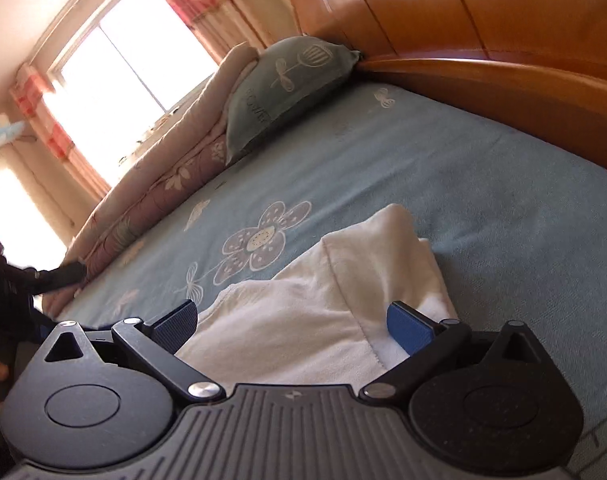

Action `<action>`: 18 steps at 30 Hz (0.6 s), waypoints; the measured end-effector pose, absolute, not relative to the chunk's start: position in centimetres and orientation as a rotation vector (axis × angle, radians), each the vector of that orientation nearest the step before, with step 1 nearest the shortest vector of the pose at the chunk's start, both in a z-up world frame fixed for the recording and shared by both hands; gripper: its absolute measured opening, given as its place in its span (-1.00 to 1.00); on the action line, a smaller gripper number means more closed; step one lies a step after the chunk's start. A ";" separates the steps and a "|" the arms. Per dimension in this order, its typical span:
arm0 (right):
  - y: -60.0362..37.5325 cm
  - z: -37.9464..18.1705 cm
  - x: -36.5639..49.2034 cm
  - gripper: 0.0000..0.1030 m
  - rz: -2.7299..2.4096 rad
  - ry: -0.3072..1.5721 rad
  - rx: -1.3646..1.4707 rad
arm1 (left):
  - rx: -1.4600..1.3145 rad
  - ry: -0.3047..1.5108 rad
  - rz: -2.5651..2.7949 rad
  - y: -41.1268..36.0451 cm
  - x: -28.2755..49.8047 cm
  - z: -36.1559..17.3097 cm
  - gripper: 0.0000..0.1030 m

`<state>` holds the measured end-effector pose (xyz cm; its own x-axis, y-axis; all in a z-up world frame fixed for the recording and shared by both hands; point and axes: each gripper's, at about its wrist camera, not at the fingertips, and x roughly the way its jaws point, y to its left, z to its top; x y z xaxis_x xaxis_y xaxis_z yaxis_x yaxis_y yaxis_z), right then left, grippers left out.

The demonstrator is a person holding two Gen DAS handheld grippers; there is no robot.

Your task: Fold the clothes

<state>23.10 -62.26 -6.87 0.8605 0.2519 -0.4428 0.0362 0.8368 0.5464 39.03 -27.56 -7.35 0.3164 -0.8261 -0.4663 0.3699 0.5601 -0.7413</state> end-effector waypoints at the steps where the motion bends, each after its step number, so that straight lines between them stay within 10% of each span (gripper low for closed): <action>1: -62.3 -7.1 22.9 1.00 0.105 0.527 0.575 | -0.552 0.946 -0.842 -26.9 38.7 -7.4 0.96; 18: -56.5 -7.2 17.8 1.00 -0.053 0.563 0.129 | 0.052 0.878 -0.764 -24.4 29.7 -6.8 0.97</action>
<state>17.81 -56.51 -7.24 0.8446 -0.0153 -0.5352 0.0858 0.9905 0.1071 29.73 -24.39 -6.76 0.3959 -0.5818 -0.7104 0.6229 0.7386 -0.2578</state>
